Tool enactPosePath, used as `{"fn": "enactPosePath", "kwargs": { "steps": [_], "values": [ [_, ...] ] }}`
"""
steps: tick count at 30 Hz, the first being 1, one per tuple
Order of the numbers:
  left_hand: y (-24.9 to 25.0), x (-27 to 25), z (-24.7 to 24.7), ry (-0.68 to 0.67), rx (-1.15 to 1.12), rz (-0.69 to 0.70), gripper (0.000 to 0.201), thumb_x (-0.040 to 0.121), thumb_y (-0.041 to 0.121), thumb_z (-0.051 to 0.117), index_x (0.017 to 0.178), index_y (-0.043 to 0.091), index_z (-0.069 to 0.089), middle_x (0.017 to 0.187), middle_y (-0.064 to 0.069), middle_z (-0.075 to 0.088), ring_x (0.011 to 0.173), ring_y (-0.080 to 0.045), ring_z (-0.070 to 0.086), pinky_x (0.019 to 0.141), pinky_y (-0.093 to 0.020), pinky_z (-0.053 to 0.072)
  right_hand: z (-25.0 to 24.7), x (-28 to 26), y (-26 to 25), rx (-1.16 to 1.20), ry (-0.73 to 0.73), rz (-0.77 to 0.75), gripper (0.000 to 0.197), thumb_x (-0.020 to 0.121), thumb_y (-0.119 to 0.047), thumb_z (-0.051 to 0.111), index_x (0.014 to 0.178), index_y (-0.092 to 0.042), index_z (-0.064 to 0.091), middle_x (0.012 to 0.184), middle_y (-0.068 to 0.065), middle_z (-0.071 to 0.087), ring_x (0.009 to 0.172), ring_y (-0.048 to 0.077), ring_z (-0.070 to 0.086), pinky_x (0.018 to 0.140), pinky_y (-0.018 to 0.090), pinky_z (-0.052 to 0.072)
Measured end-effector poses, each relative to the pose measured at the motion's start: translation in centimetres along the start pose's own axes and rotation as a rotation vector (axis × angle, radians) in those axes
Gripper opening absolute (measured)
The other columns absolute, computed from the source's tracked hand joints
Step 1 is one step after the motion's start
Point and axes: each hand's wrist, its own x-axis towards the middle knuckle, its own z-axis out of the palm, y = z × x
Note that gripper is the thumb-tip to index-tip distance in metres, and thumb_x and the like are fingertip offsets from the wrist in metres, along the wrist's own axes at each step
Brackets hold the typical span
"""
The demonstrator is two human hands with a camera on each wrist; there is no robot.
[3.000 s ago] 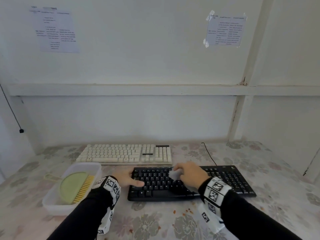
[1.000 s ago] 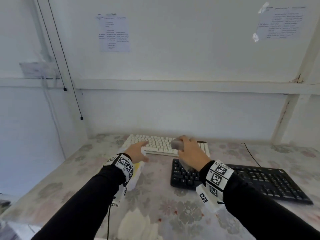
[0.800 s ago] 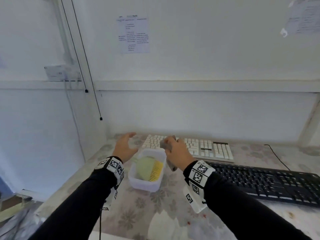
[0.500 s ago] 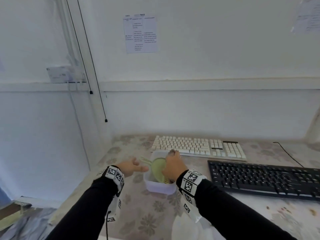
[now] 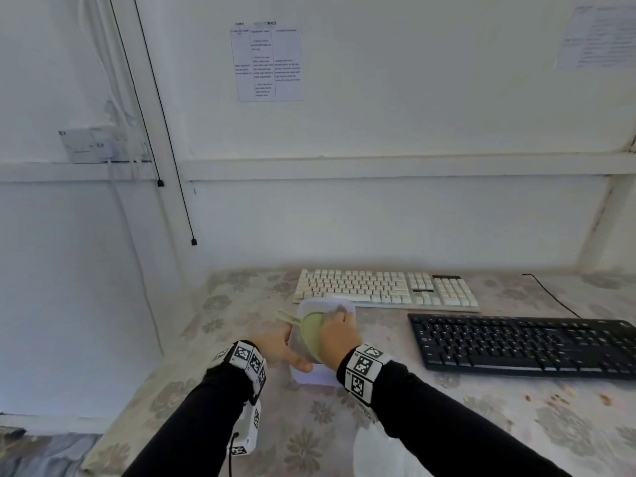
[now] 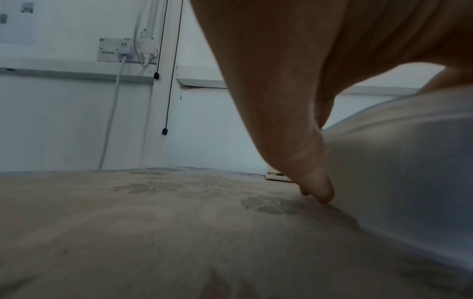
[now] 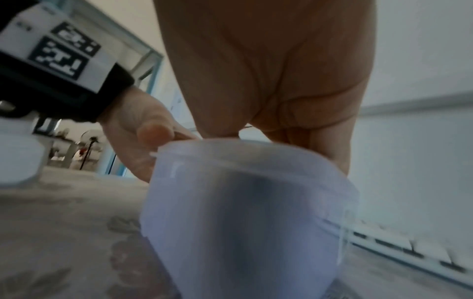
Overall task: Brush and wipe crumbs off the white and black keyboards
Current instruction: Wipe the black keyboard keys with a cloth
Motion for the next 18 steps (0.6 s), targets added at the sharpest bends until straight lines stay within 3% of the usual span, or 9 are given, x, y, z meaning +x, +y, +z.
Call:
{"fn": "enactPosePath", "kwargs": {
  "steps": [3, 6, 8, 11, 12, 14, 18],
  "values": [
    [-0.9, 0.4, -0.2, -0.022, -0.085, -0.003, 0.126, 0.028, 0.052, 0.092, 0.138, 0.019, 0.041, 0.137, 0.004, 0.05, 0.129, -0.017, 0.044, 0.111, -0.041, 0.033, 0.2, -0.1, 0.0, -0.016, 0.066, 0.074, 0.042, 0.094, -0.021, 0.04, 0.132, -0.003, 0.04, 0.13, 0.015, 0.044, 0.12, 0.031, 0.038, 0.1, 0.039, 0.029],
    [-0.7, 0.4, -0.1, -0.021, -0.142, 0.0, 0.122, 0.036, 0.041, 0.095, 0.141, 0.015, 0.039, 0.136, 0.002, 0.052, 0.131, -0.02, 0.044, 0.112, -0.046, 0.033, 0.6, -0.1, -0.1, 0.029, 0.065, 0.08, 0.032, 0.092, -0.012, 0.043, 0.123, -0.006, 0.046, 0.118, 0.006, 0.055, 0.11, 0.026, 0.048, 0.097, 0.037, 0.03],
    [-0.5, 0.2, 0.0, -0.021, -0.167, -0.005, 0.116, 0.043, 0.03, 0.095, 0.142, 0.012, 0.036, 0.135, 0.001, 0.051, 0.131, -0.021, 0.042, 0.112, -0.045, 0.033, 0.7, -0.2, 0.2, 0.083, 0.039, 0.061, 0.03, 0.091, -0.01, 0.044, 0.122, -0.007, 0.047, 0.122, 0.008, 0.053, 0.116, 0.029, 0.045, 0.101, 0.04, 0.028],
    [-0.5, 0.3, 0.2, -0.012, -0.21, -0.024, 0.125, 0.033, 0.032, 0.096, 0.141, 0.014, 0.037, 0.14, -0.001, 0.047, 0.132, -0.022, 0.04, 0.112, -0.046, 0.031, 0.6, -0.1, 1.0, 0.183, 0.0, 0.02, 0.039, 0.094, -0.013, 0.042, 0.132, -0.005, 0.04, 0.134, 0.014, 0.046, 0.13, 0.031, 0.033, 0.108, 0.047, 0.024],
    [-0.4, 0.3, 0.3, -0.003, -0.2, -0.033, 0.12, 0.036, 0.028, 0.096, 0.14, 0.013, 0.039, 0.139, -0.002, 0.048, 0.132, -0.023, 0.041, 0.112, -0.046, 0.032, 0.7, -0.2, 1.3, 0.227, -0.001, 0.003, 0.042, 0.095, -0.015, 0.041, 0.135, -0.004, 0.036, 0.138, 0.015, 0.042, 0.133, 0.032, 0.03, 0.108, 0.048, 0.025],
    [0.1, 0.0, 0.6, 0.022, -0.18, -0.06, 0.102, 0.044, 0.021, 0.093, 0.135, 0.012, 0.046, 0.136, -0.003, 0.051, 0.13, -0.023, 0.043, 0.111, -0.045, 0.033, 1.3, -0.2, 2.0, 0.307, 0.042, -0.054, 0.047, 0.096, -0.018, 0.039, 0.138, -0.002, 0.031, 0.141, 0.017, 0.036, 0.131, 0.034, 0.029, 0.107, 0.048, 0.029],
    [-0.6, 1.1, 0.3, 0.046, -0.116, -0.139, 0.092, 0.028, 0.035, 0.094, 0.112, 0.017, 0.06, 0.123, -0.001, 0.06, 0.115, -0.021, 0.055, 0.104, -0.042, 0.041, 2.4, -0.7, 4.0, 0.489, 0.11, -0.195, 0.036, 0.097, -0.019, 0.036, 0.127, -0.001, 0.045, 0.133, 0.017, 0.044, 0.122, 0.032, 0.038, 0.102, 0.039, 0.033]
  ]
}}
